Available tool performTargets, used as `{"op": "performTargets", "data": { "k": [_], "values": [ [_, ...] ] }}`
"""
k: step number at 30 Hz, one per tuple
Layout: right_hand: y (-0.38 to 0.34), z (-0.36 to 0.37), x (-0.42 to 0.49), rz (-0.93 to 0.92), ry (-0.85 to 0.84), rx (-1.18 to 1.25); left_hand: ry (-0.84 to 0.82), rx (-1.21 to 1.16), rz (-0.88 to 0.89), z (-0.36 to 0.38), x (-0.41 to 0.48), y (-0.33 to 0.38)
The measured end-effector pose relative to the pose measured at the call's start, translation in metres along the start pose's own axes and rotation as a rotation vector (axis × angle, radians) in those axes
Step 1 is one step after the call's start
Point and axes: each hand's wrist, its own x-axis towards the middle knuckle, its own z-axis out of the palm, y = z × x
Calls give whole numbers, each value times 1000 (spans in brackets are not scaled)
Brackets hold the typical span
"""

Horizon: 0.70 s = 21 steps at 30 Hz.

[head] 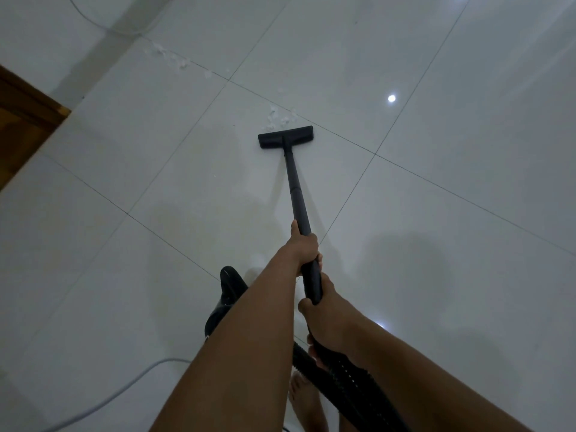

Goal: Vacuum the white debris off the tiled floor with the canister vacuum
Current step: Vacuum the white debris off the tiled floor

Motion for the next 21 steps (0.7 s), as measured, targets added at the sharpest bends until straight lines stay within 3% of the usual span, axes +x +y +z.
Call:
{"op": "performTargets", "data": {
  "k": [5,21],
  "values": [
    [-13,-22,6,-34,-48,146,4,-18,0,-2,14,16],
    [-8,-24,3,-32,-46,188,5,11,-10,4,13,14]
  ]
}}
